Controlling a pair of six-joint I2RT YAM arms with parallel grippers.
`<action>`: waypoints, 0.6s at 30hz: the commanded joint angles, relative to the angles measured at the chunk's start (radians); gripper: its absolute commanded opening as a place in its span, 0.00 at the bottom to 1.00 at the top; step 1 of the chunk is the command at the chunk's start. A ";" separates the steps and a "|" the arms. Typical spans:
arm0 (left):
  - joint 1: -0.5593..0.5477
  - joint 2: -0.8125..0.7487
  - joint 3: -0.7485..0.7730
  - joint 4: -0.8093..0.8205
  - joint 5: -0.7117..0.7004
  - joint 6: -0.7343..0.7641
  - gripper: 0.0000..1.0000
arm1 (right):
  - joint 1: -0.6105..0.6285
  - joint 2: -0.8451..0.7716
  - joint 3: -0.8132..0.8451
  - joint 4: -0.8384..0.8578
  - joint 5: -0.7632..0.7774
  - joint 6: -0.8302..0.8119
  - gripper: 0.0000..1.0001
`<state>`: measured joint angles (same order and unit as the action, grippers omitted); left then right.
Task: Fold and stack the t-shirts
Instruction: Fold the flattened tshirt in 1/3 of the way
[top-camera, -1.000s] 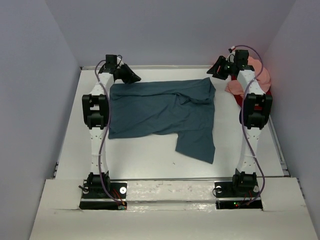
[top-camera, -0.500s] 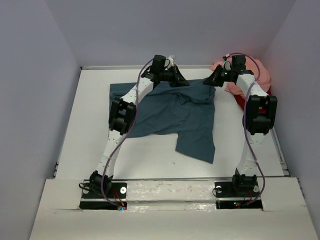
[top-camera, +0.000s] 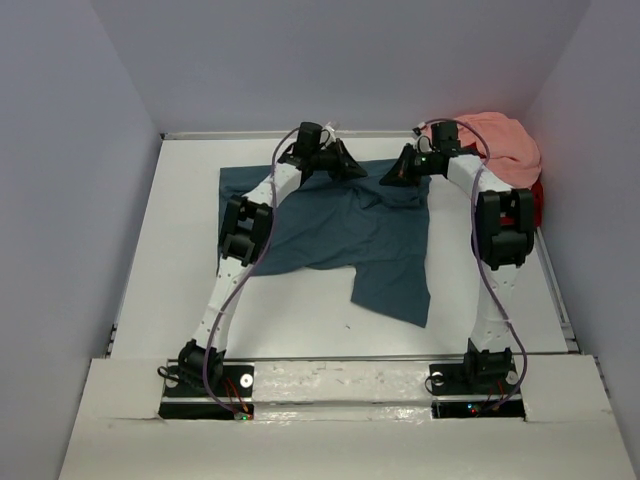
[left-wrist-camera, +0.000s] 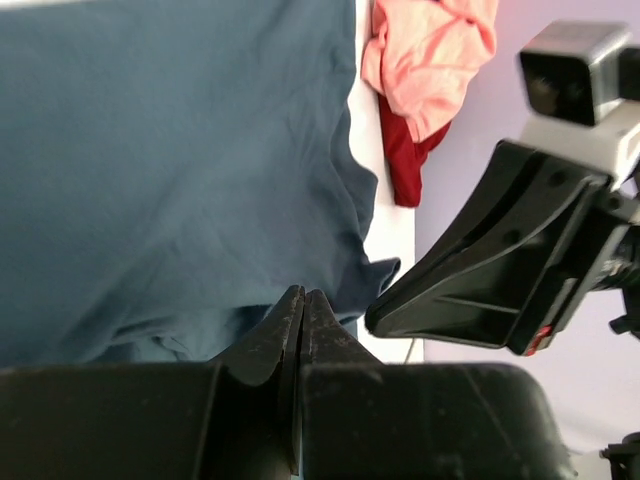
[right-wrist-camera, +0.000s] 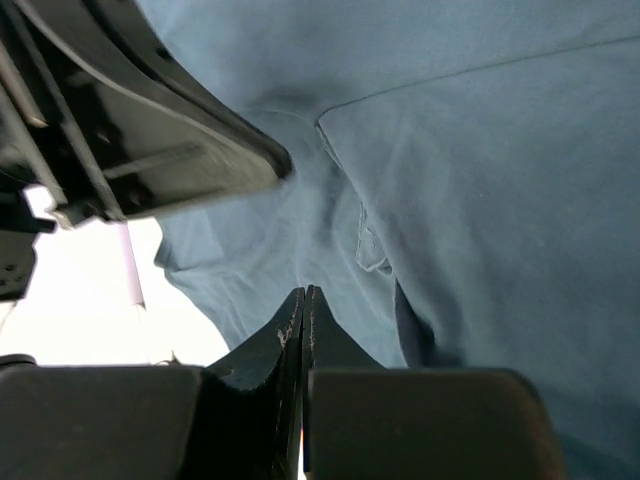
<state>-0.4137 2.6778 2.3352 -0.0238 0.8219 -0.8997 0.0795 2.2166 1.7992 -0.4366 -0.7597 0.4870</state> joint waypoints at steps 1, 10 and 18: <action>0.013 -0.006 -0.010 0.091 -0.013 0.004 0.08 | 0.015 0.021 0.003 0.048 0.005 0.009 0.00; 0.036 0.039 0.013 0.094 -0.041 -0.018 0.08 | 0.016 0.097 0.055 0.053 0.000 -0.007 0.00; 0.061 0.025 -0.014 0.075 -0.056 -0.050 0.08 | 0.058 0.005 0.106 -0.072 0.017 0.012 0.59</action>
<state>-0.3660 2.7205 2.3322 0.0345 0.7620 -0.9260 0.0990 2.3157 1.8519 -0.4561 -0.7506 0.4950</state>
